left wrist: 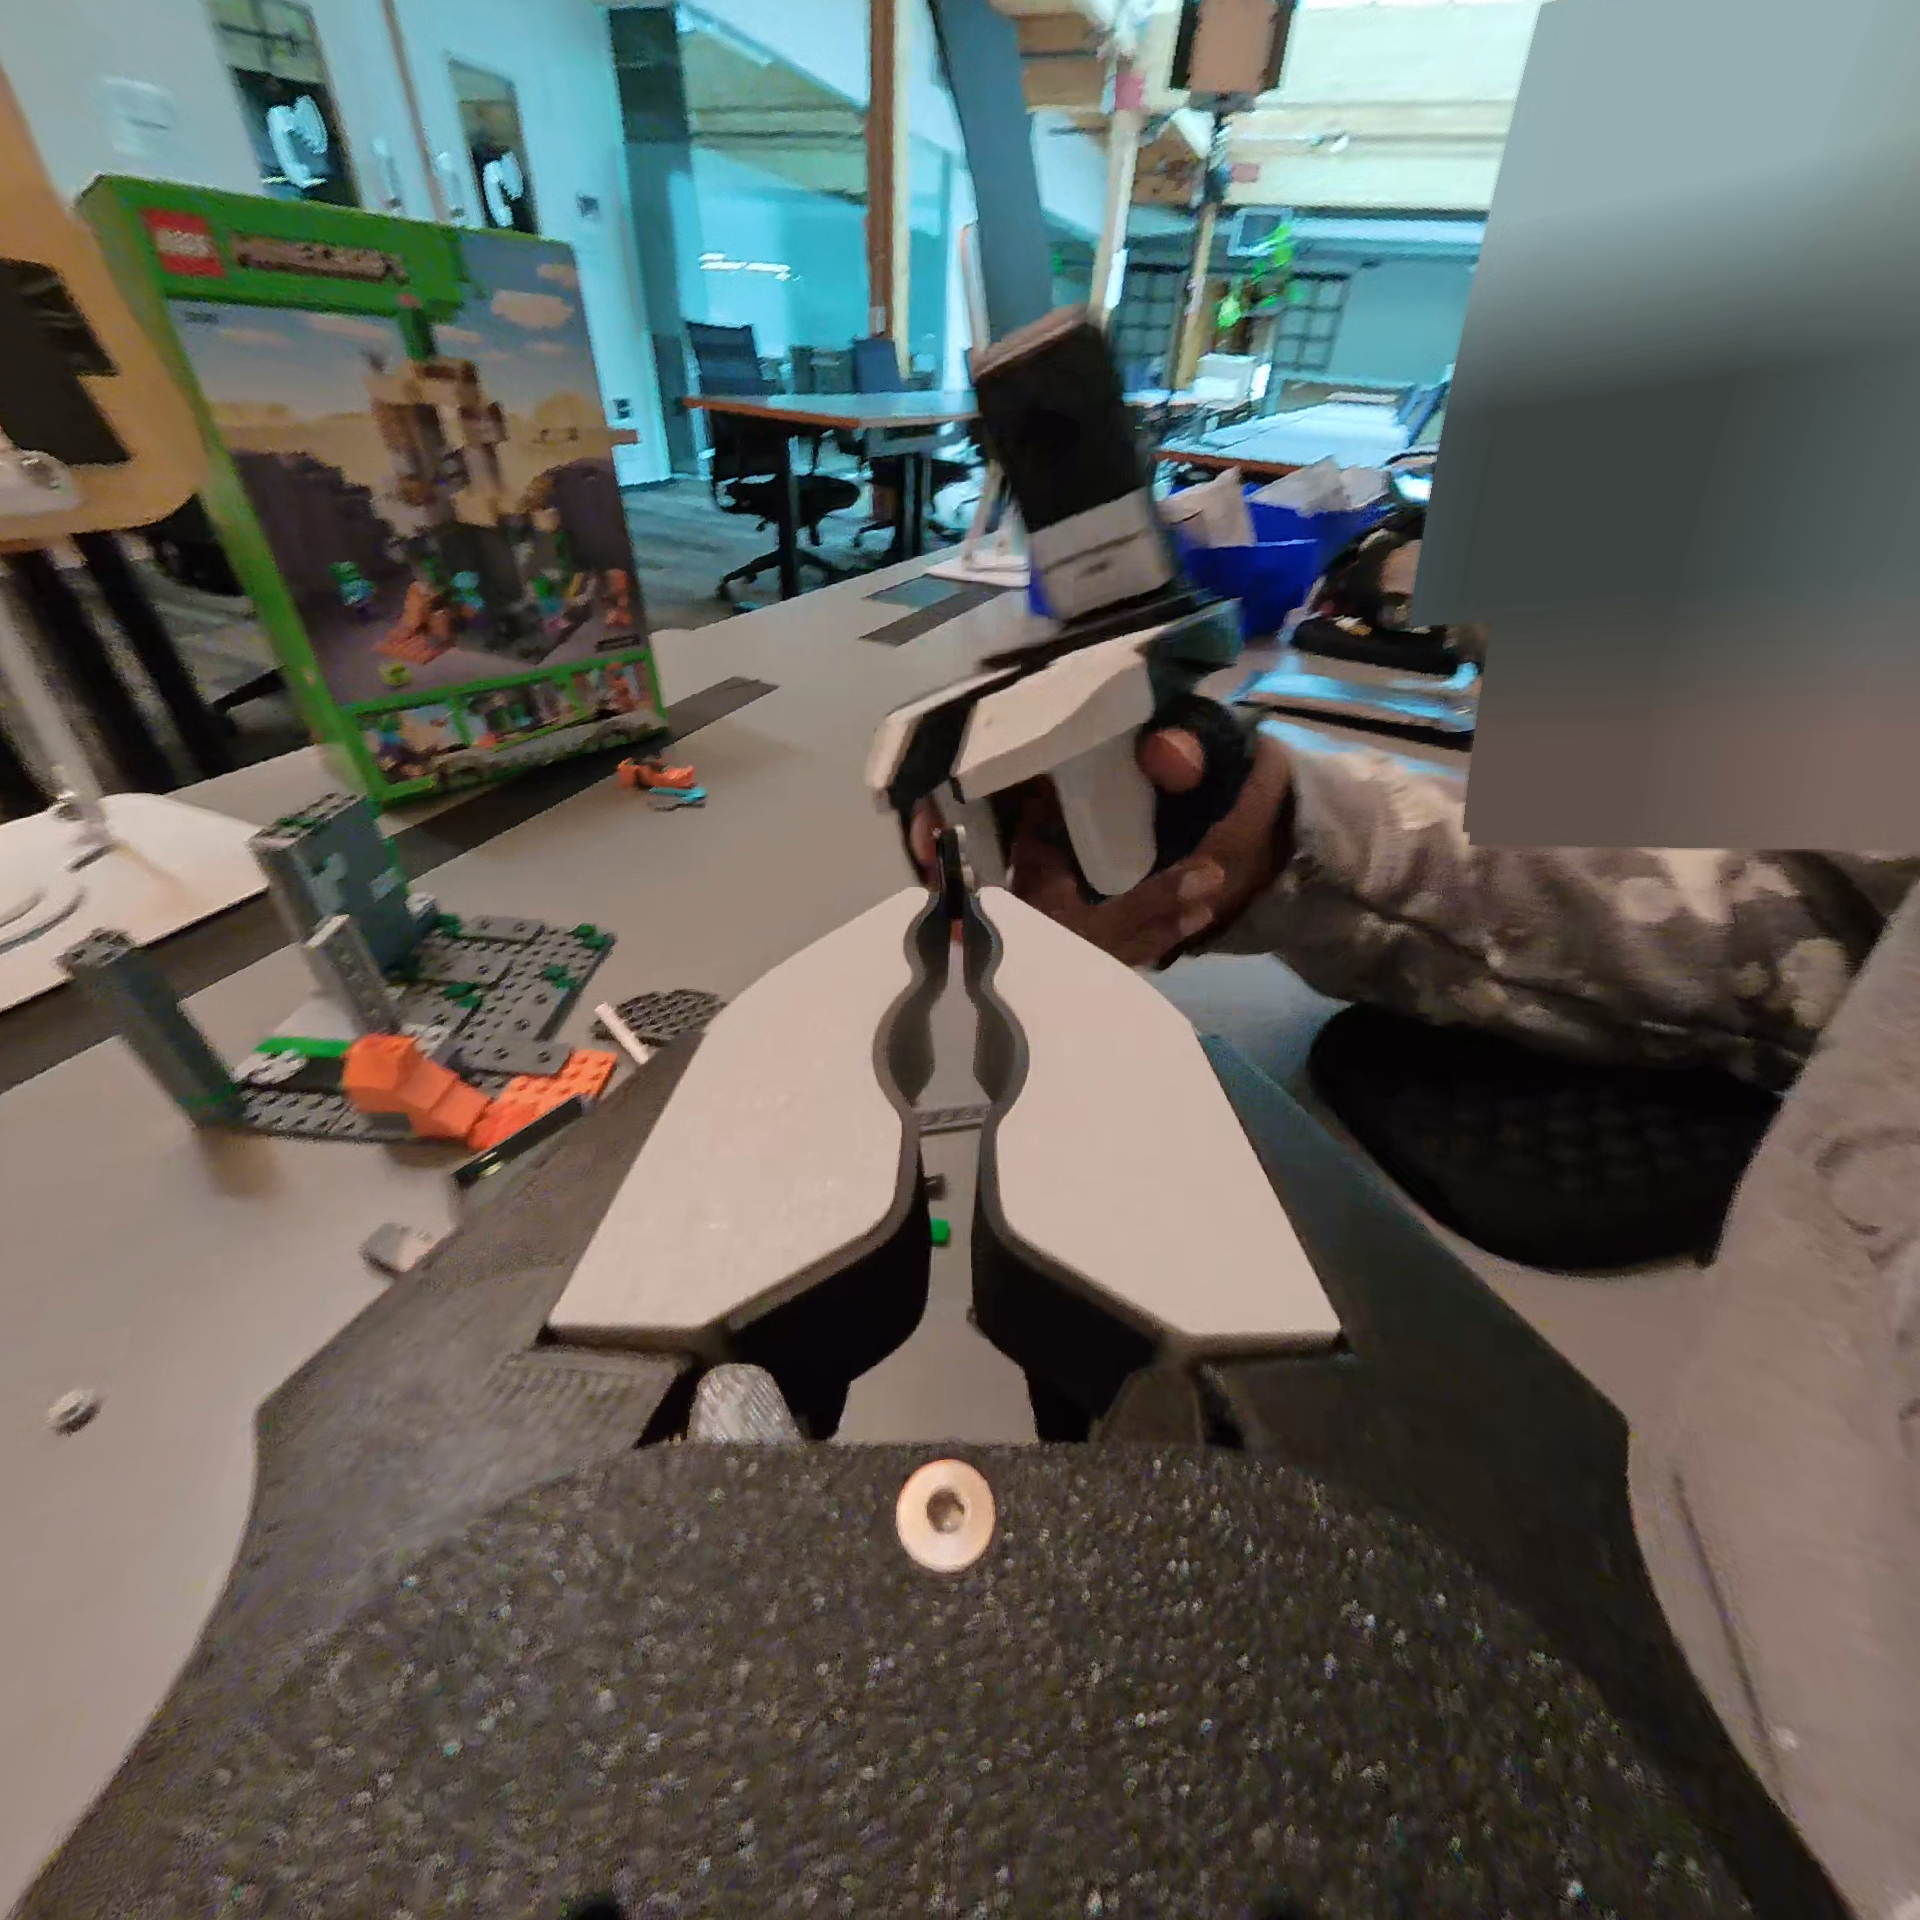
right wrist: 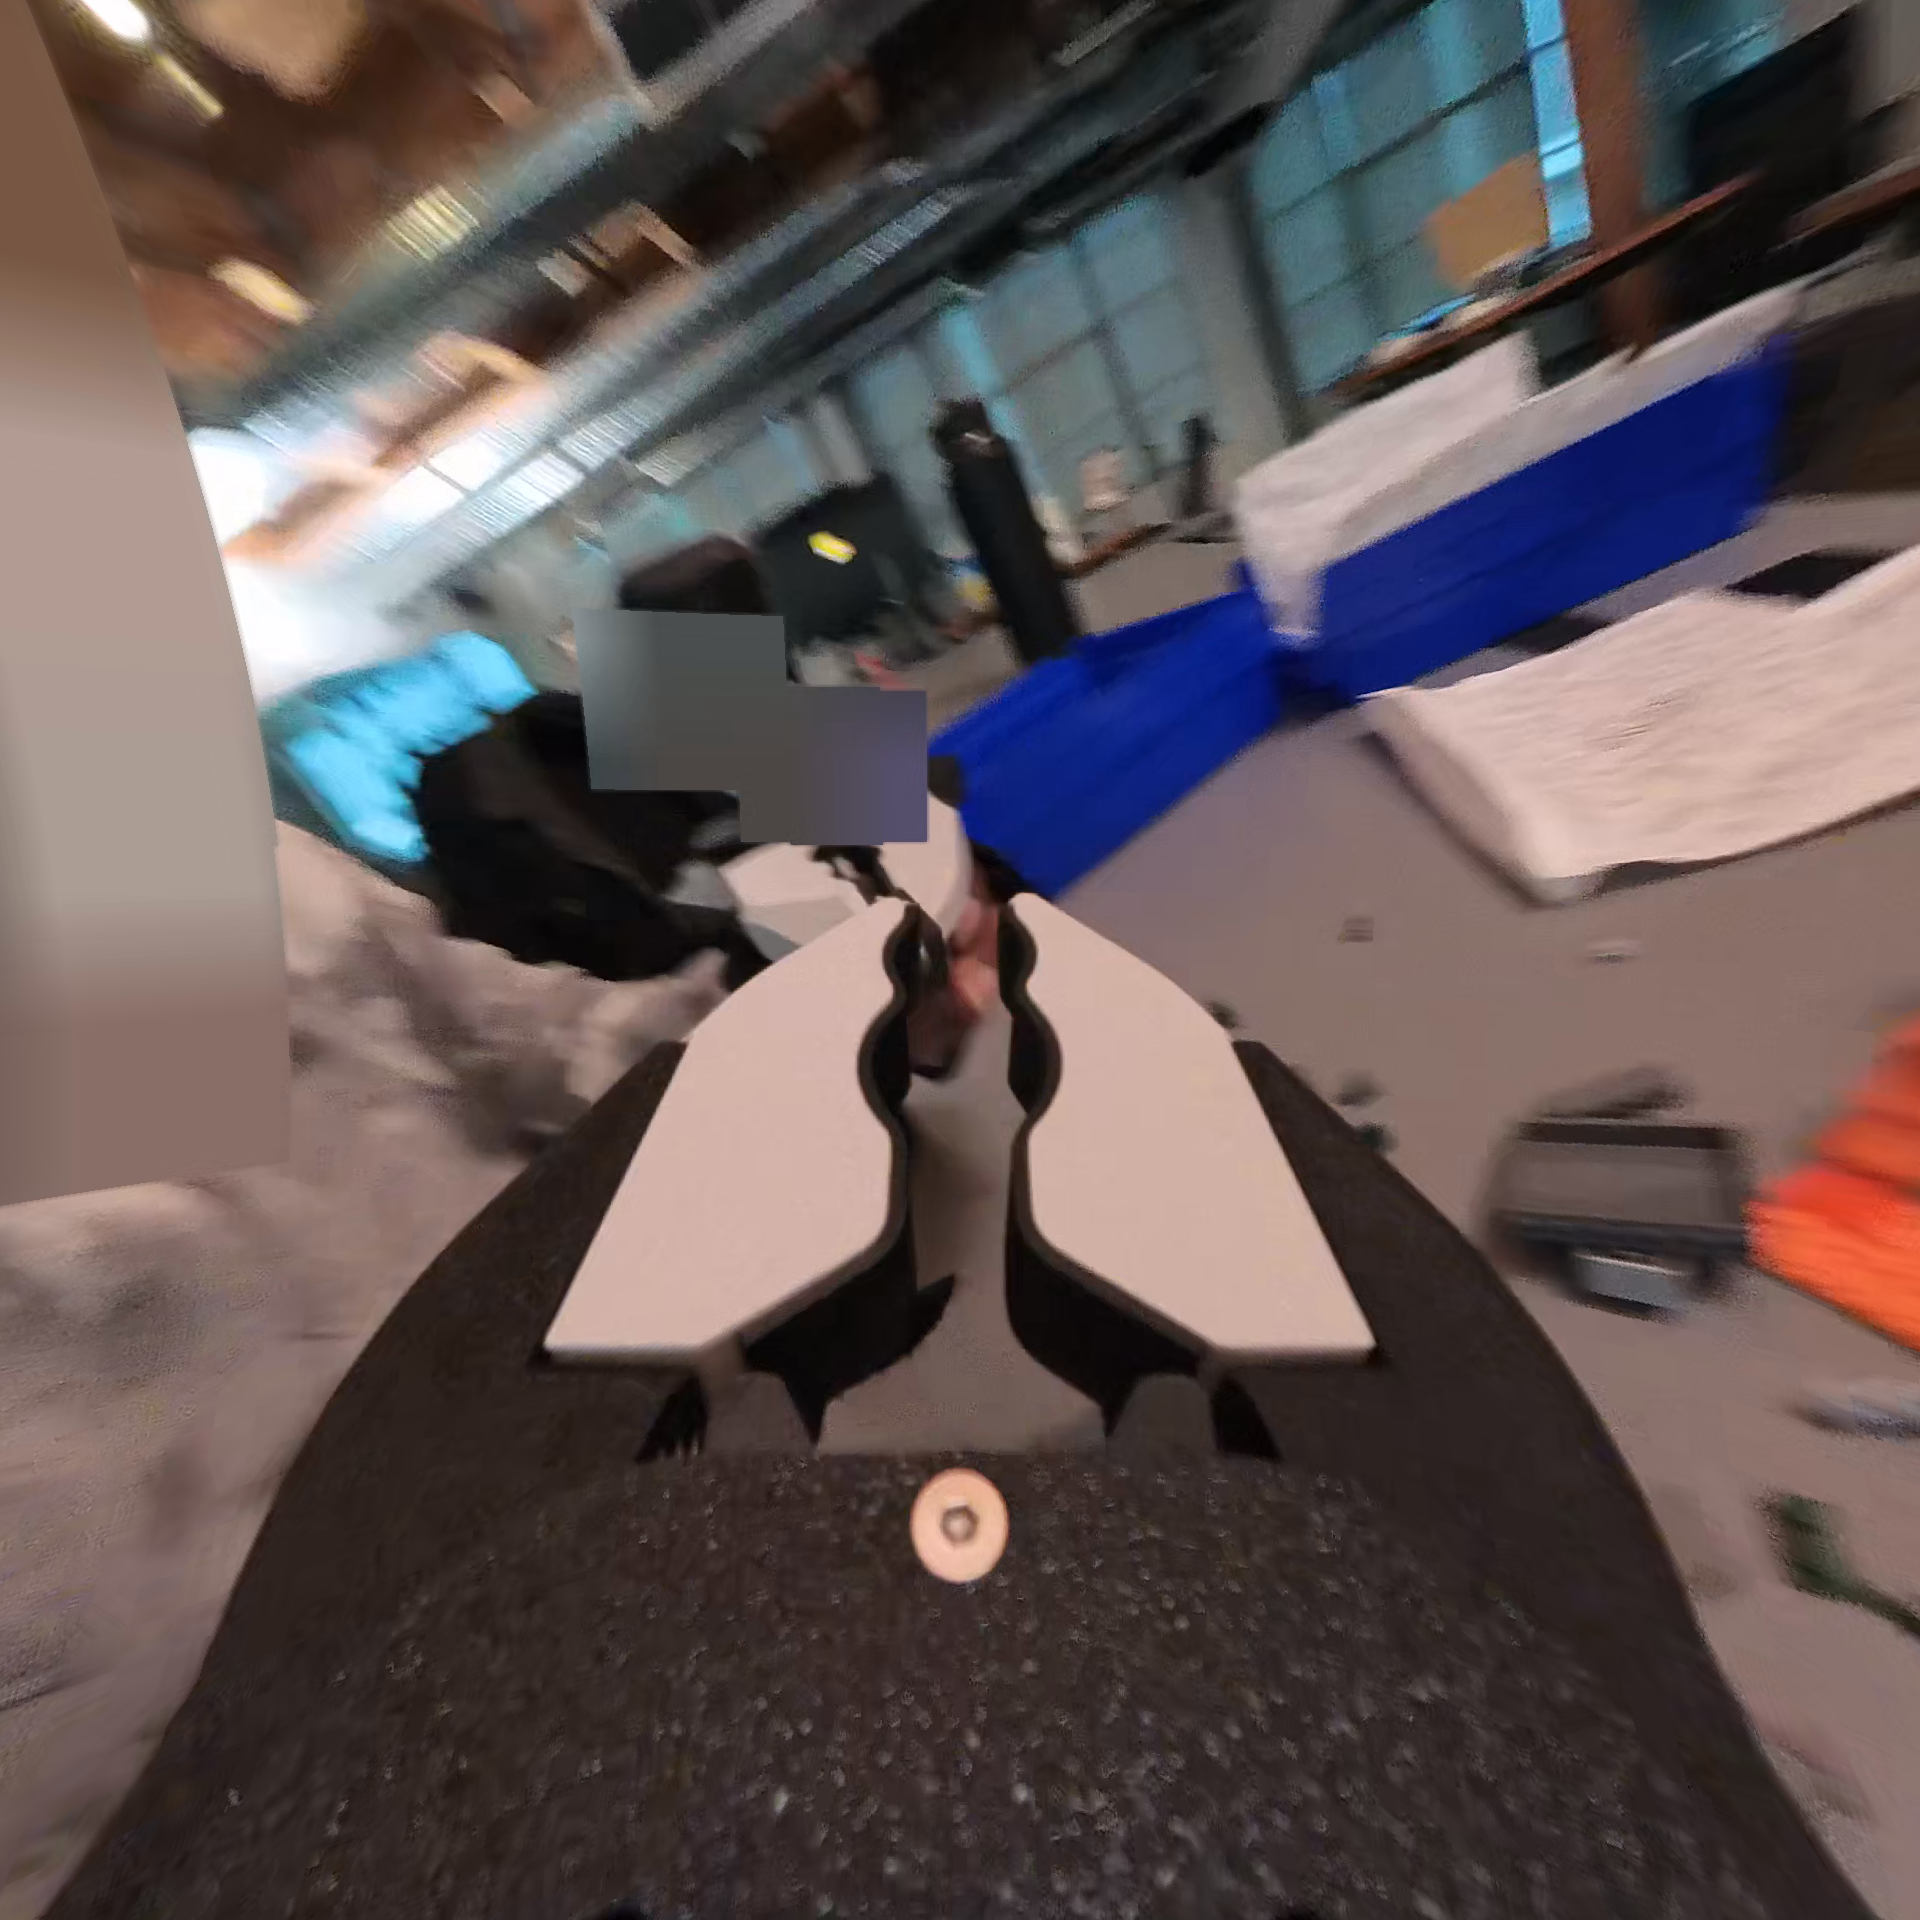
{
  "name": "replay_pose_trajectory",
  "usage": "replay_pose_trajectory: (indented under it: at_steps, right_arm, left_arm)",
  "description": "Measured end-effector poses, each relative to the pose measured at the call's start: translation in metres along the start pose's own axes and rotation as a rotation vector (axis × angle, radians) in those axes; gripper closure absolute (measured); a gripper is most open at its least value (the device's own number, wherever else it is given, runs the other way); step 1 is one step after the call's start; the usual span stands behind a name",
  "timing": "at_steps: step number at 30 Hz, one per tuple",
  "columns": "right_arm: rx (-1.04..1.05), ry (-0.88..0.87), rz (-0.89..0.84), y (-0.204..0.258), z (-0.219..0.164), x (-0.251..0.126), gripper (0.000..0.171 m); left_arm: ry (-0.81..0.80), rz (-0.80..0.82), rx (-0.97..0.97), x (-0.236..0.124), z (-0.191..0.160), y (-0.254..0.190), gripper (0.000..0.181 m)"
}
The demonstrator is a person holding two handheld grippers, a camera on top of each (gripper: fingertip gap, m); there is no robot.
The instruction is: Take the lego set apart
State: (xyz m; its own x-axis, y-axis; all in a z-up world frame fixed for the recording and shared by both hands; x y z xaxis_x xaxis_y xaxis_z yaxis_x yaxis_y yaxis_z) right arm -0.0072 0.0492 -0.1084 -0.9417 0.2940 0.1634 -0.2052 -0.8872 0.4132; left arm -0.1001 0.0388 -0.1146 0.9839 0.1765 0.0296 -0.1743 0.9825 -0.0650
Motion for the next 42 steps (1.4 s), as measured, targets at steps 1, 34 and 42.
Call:
replay_pose_trajectory:
  at_steps: [1, 34, 42]
  right_arm:
    - [-0.098, 0.05, -0.075, -0.001, -0.001, 0.0, 0.158]
    - [0.131, 0.103, -0.244, -0.009, -0.02, 0.018, 0.158]
    - [0.233, 0.087, -0.192, -0.012, -0.023, 0.017, 0.157]
  left_arm:
    - [0.014, 0.031, 0.016, 0.0, -0.001, 0.003, 0.178]
    - [0.194, 0.304, 0.465, 0.005, -0.014, 0.012, 0.178]
    - [0.233, 0.336, 0.561, 0.008, -0.016, 0.011, 0.178]
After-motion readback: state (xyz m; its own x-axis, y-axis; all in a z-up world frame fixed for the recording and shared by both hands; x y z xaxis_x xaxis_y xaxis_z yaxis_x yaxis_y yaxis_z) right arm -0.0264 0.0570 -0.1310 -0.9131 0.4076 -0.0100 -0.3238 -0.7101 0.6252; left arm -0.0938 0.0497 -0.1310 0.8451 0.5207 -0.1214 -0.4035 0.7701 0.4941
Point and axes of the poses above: each gripper's, where its closed fingertips meet, x out along the fingers, z out of its top, y = z × x across the jaws, the point moved 4 cm from there along -x, back along the fingers, and after that the axes turned 5 degrees about -y, right-handed, at the moved point
